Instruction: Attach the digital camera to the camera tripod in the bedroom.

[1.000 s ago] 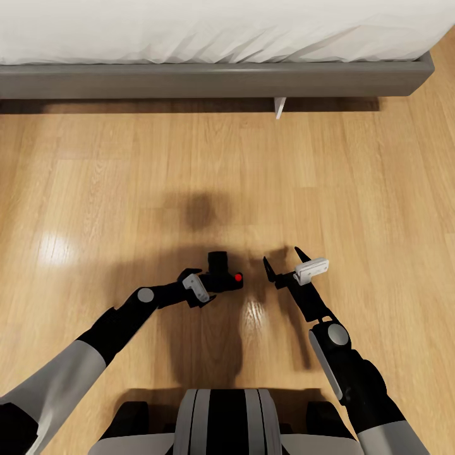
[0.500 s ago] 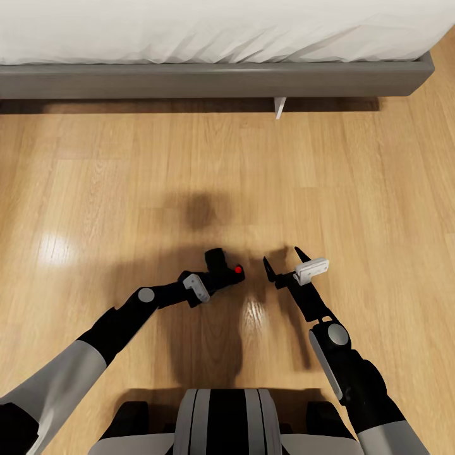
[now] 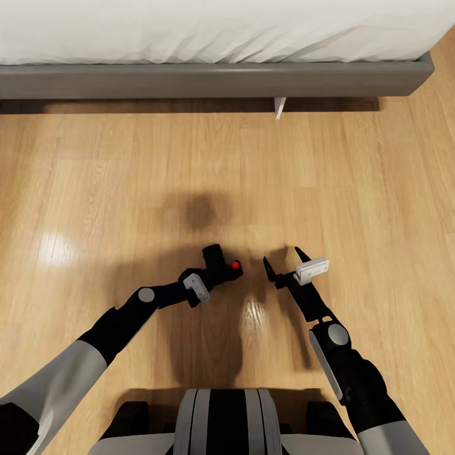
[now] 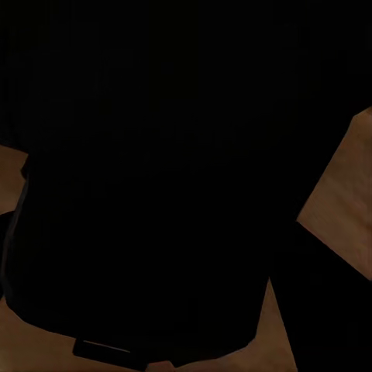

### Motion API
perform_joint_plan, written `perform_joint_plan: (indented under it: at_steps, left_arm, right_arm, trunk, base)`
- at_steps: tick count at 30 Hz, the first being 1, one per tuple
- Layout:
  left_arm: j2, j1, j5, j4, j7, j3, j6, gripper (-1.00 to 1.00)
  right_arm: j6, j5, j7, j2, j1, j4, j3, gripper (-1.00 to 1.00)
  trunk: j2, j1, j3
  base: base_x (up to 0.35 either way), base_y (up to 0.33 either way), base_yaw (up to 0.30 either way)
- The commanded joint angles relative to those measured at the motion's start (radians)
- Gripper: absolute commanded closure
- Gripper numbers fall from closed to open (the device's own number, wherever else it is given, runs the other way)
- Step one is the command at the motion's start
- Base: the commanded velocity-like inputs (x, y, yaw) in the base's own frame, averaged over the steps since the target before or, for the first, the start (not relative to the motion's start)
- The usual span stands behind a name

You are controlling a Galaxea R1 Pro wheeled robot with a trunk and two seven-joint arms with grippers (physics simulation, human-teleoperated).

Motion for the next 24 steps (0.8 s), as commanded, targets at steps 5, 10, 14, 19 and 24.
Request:
perform_joint_plan:
  at_steps: [5,10,14,19,24]
  left_arm:
    - [0.001,0.0,-0.014,-0.003,0.001,-0.001,-0.002,1.0]
    - [0.074,0.0,-0.01,-0.407,-0.016,0.094,0.128,1.0]
    - [0.089,0.0,-0.008,-0.477,-0.042,0.129,0.14,1.0]
    - [0.113,0.0,-0.005,-0.562,-0.072,0.16,0.172,1.0]
    - [0.128,0.0,-0.003,-0.643,-0.085,0.17,0.265,1.0]
  right_arm:
    - [-0.002,-0.001,0.002,-0.001,0.0,0.0,0.0,-1.0]
    - [-0.003,-0.001,-0.01,-0.001,0.0,0.0,-0.003,-1.0]
    - [-0.003,-0.001,-0.027,-0.001,0.0,0.0,-0.002,-1.0]
    - [-0.003,-0.001,-0.041,-0.001,0.0,0.0,-0.002,-1.0]
    - [-0.003,-0.001,-0.045,-0.001,0.0,0.0,-0.002,-1.0]
  trunk:
    - [0.0,0.0,0.0]
    - [0.0,0.0,0.0]
    - [0.0,0.0,0.0]
    - [0.0,0.0,0.0]
    - [0.0,0.0,0.0]
  base:
    - [0.0,0.0,0.0]
    - [0.0,0.0,0.0]
    - [0.0,0.0,0.0]
    - [0.0,0.0,0.0]
    - [0.0,0.0,0.0]
